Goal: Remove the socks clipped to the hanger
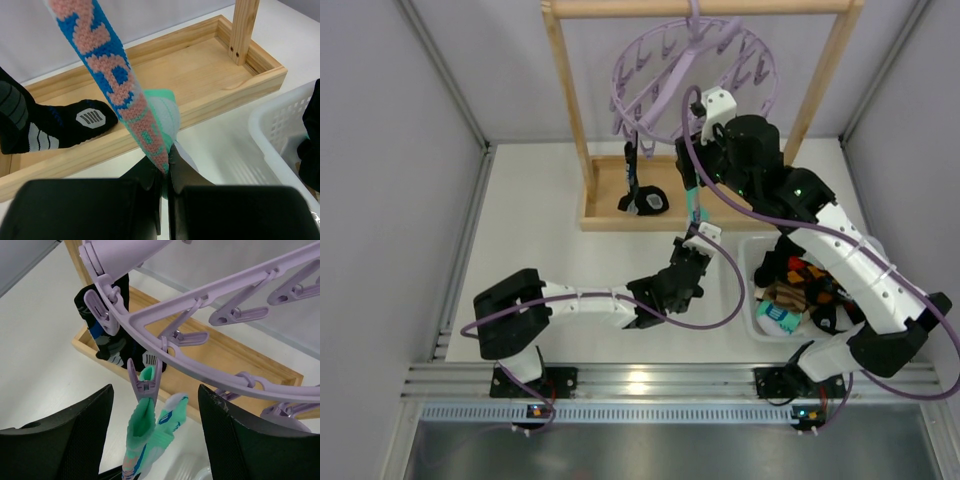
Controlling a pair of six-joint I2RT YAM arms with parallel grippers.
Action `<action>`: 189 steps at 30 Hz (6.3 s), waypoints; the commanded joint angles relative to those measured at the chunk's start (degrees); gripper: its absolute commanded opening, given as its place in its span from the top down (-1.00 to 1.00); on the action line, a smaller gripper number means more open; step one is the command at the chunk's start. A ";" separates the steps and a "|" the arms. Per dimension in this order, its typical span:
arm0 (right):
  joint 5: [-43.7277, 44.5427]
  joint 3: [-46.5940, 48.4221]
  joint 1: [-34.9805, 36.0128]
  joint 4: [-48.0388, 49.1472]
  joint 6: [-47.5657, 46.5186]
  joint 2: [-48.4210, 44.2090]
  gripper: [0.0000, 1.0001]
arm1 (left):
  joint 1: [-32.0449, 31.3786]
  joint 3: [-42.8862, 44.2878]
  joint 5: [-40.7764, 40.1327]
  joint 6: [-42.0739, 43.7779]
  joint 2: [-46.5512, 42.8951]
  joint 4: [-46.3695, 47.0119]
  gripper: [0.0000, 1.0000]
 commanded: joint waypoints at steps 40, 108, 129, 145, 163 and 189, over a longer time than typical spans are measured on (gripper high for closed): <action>-7.38 -3.70 -3.69 11.18 4.16 1.98 0.36 | -0.08 -12.95 3.28 -7.97 -14.24 1.28 1.00; 18.37 -23.39 -5.28 -7.98 10.58 -48.65 -0.81 | 1.07 49.36 62.97 -24.15 27.14 -38.89 -0.96; 11.88 -26.46 -5.28 -3.94 11.20 -46.80 -0.89 | 2.56 11.85 9.15 -20.10 -6.87 -40.38 -0.96; 2.46 -32.00 -5.28 3.09 12.25 -44.34 -0.99 | 31.02 -19.82 36.41 -5.52 -20.78 -3.49 -0.96; -3.87 -33.06 -5.28 5.29 9.88 -41.62 -0.99 | 40.97 -9.63 45.55 -2.08 -1.79 15.25 -0.17; -11.24 -13.65 -5.19 5.04 12.95 -25.99 -0.95 | 6.09 0.91 -2.74 15.83 1.19 12.44 1.00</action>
